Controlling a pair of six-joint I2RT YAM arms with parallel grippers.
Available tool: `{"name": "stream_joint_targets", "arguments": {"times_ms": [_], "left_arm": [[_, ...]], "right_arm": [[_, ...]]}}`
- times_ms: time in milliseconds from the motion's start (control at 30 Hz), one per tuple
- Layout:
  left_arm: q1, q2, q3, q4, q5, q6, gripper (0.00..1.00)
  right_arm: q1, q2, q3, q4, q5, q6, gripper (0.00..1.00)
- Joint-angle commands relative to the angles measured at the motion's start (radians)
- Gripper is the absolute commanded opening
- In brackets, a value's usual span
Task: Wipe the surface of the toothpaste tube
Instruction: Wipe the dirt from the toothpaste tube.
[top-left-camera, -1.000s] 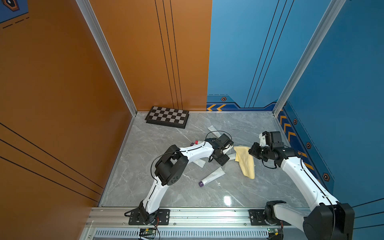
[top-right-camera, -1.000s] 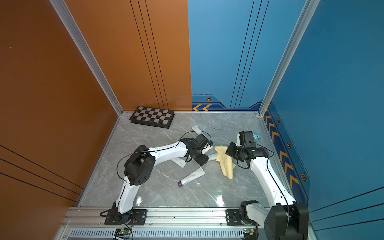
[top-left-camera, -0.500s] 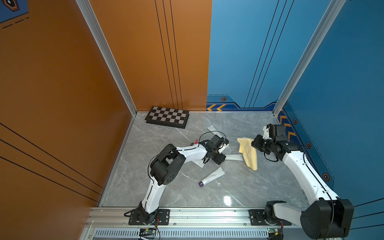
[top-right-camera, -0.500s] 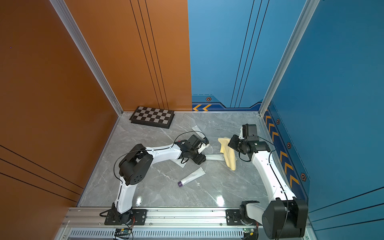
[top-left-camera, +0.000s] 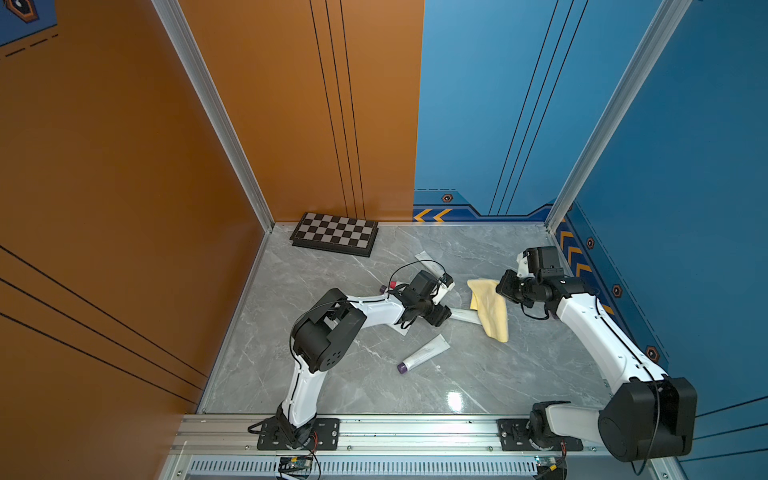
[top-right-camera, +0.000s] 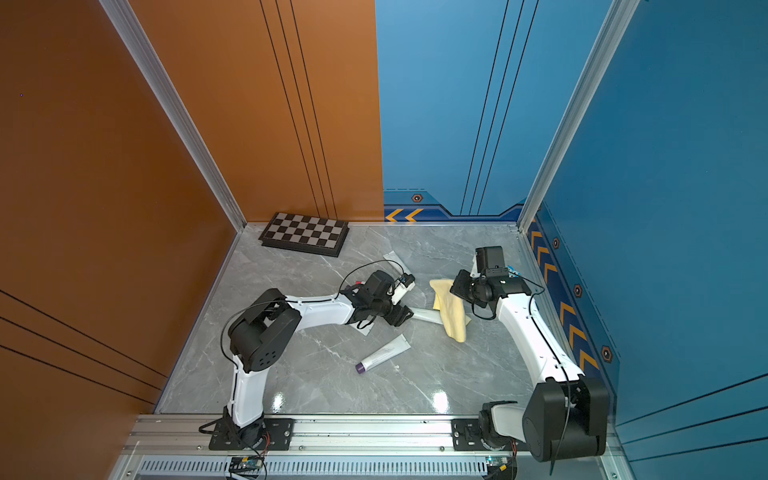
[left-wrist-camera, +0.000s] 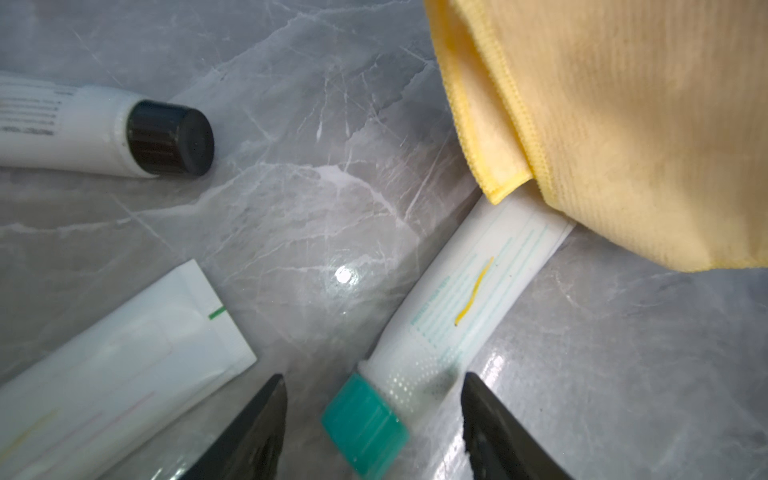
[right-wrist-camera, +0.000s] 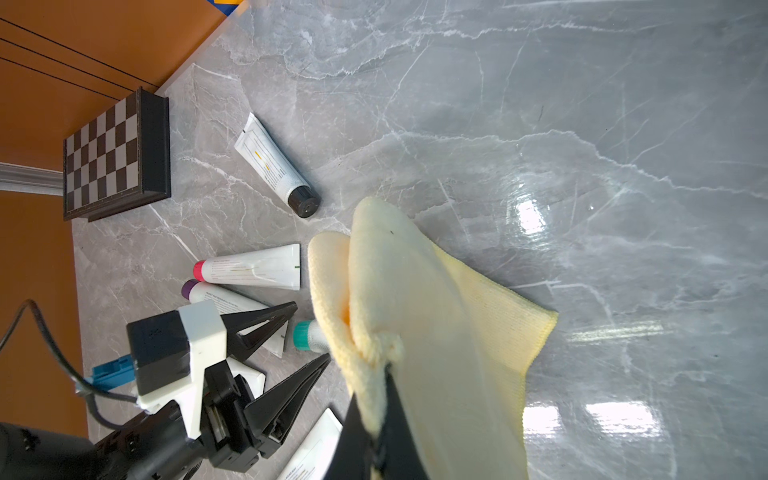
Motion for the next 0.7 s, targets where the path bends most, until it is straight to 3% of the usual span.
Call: {"name": "stream_joint_targets", "arguments": {"times_ms": [0,367,667], "left_arm": [[0.013,0.025,-0.005,0.048,0.078,0.026,0.69],[0.017,0.062,0.011,0.049,0.197,0.013,0.69],[0.004,0.041,-0.061,0.082,0.178,0.002,0.64]], "right_arm": [[0.004,0.003,0.025,-0.014,0.038,-0.002,0.00],[0.003,0.012,0.044,-0.027,0.039,-0.008,0.00],[0.004,0.021,0.072,-0.053,0.053,-0.019,0.00]]}}
